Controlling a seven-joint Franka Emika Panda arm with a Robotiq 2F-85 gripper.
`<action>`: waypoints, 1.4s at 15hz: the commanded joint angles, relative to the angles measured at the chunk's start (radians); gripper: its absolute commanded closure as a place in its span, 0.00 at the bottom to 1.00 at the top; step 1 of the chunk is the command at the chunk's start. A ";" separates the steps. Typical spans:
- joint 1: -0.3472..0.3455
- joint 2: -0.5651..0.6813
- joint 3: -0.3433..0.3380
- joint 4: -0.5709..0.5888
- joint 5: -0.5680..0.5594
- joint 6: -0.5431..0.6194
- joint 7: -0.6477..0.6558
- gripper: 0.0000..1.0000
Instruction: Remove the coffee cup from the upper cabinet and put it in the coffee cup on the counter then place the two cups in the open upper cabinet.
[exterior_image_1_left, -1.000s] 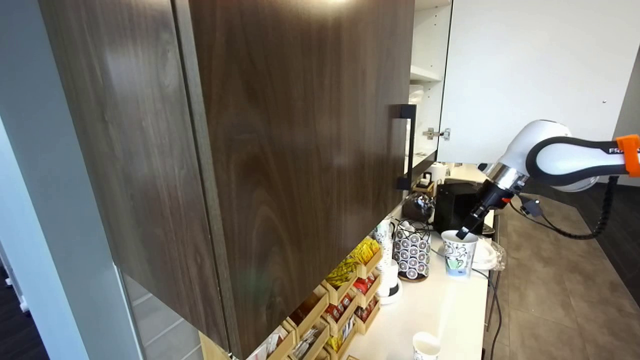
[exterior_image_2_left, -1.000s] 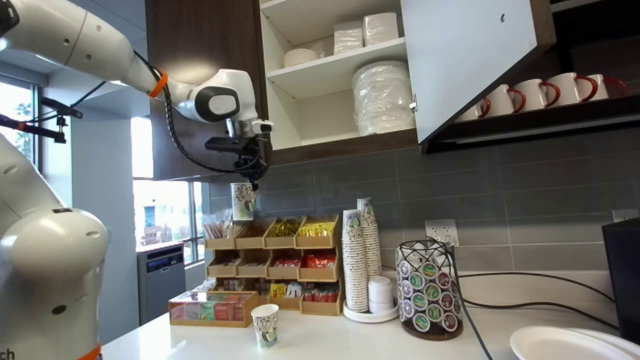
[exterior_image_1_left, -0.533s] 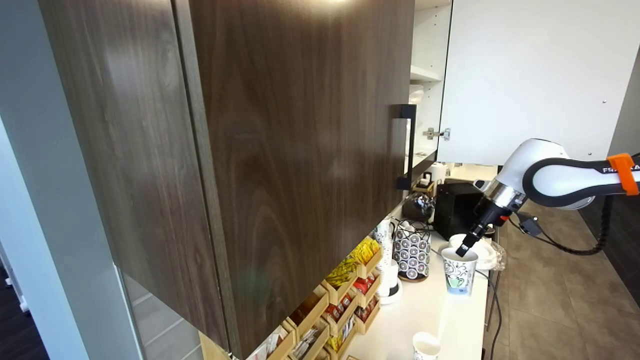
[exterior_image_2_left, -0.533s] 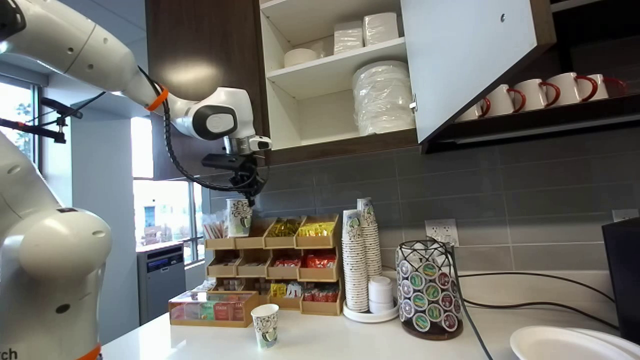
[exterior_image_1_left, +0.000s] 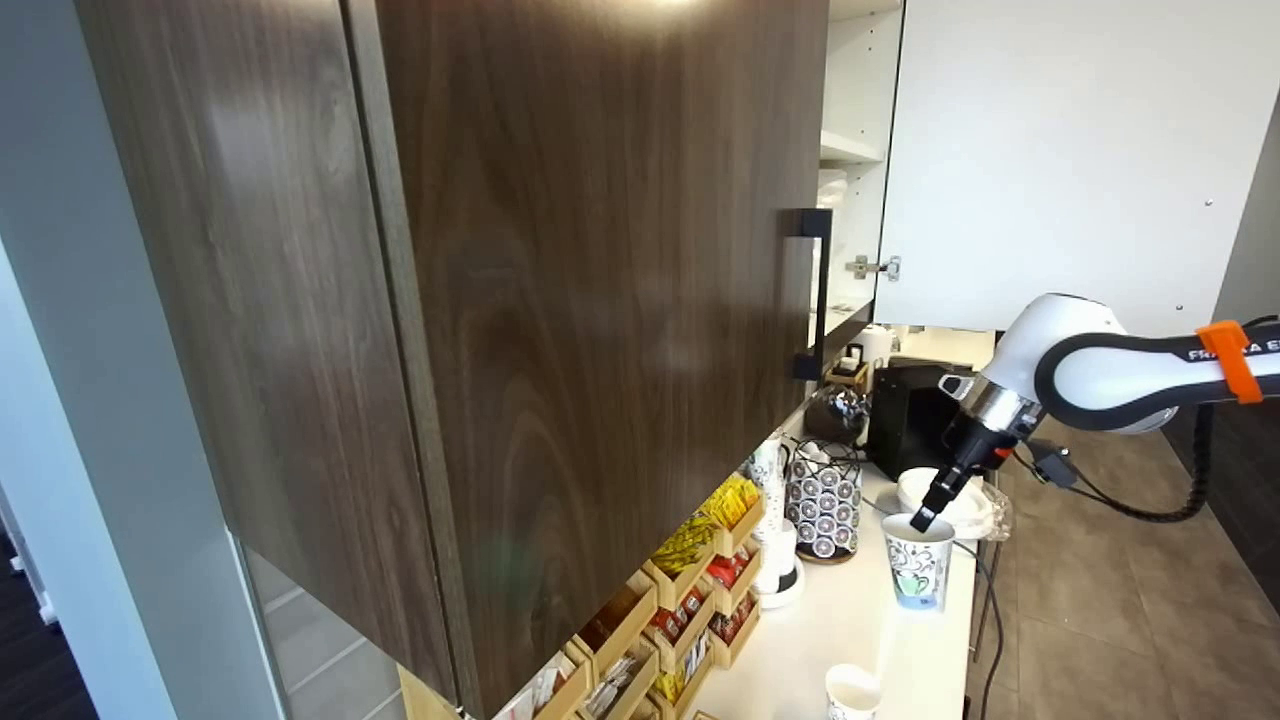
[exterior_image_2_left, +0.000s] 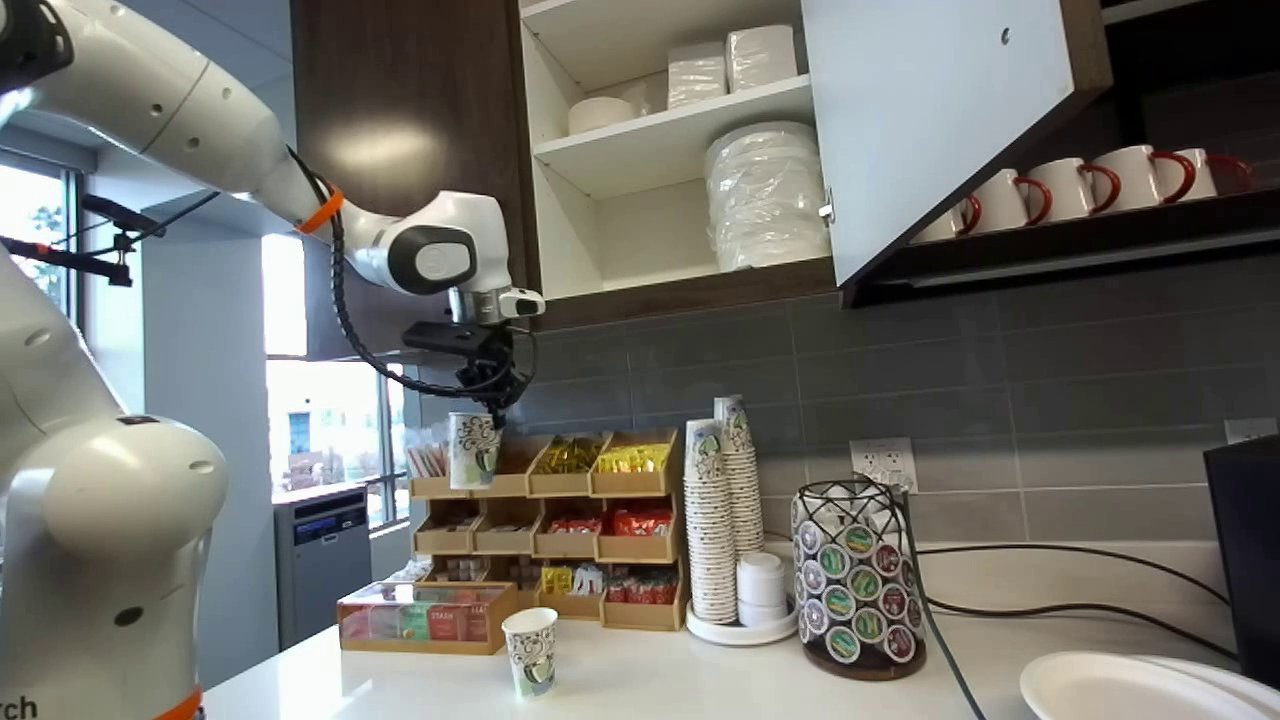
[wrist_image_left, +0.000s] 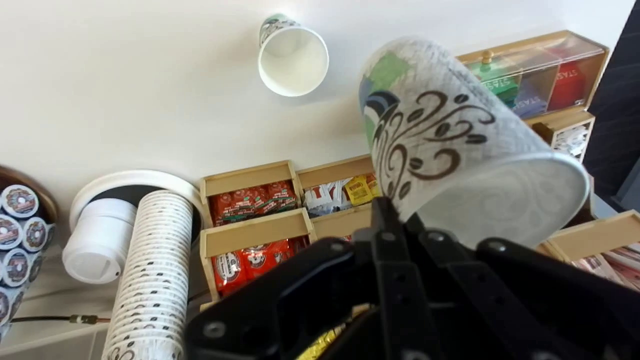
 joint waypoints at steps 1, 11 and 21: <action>0.049 0.082 -0.001 -0.041 0.015 0.116 -0.036 0.99; 0.128 0.323 0.003 -0.077 0.022 0.426 -0.128 0.99; 0.136 0.506 -0.010 -0.067 0.079 0.678 -0.251 0.99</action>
